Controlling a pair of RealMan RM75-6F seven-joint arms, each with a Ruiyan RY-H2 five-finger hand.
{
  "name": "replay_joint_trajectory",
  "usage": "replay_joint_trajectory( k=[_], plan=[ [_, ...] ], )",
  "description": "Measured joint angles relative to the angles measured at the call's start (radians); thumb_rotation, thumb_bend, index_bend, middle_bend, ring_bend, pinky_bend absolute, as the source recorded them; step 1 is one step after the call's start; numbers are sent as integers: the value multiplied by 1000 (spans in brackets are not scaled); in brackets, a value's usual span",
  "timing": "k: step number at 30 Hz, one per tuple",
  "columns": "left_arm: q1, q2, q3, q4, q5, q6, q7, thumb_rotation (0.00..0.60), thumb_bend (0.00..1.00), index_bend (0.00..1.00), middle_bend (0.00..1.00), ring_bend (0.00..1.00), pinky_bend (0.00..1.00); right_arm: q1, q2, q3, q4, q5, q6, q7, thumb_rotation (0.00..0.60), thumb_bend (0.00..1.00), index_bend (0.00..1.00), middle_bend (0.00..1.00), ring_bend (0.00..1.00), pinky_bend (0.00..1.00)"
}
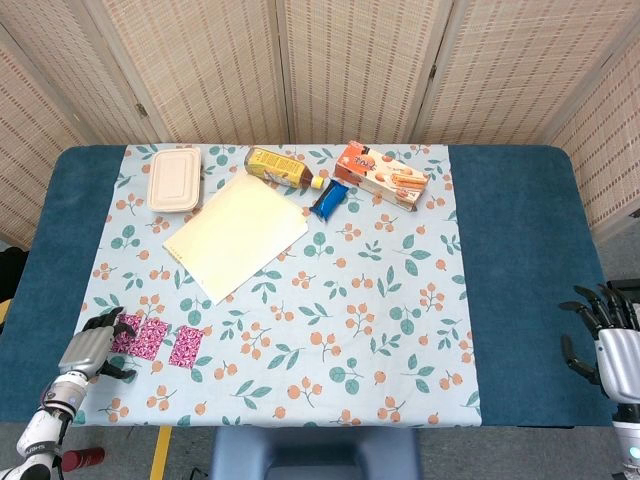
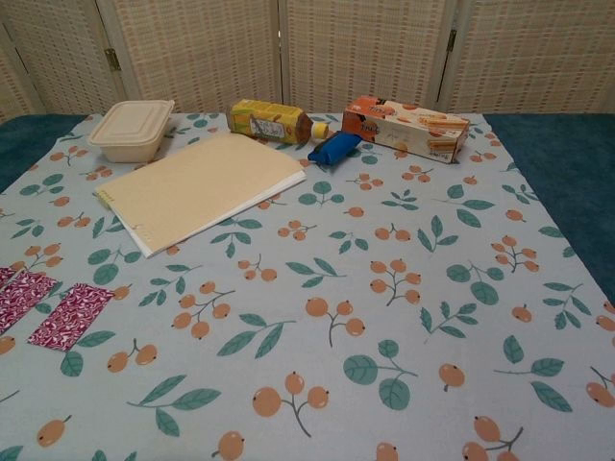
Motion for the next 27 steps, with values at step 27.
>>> replay_joint_trajectory(
  k=[27],
  plan=[
    [-11, -4, 6, 1, -27, -22, 9, 600, 102, 343, 0, 0, 0, 1, -3, 2, 1, 4, -5, -1, 600, 497, 300, 175, 9, 0]
  ],
)
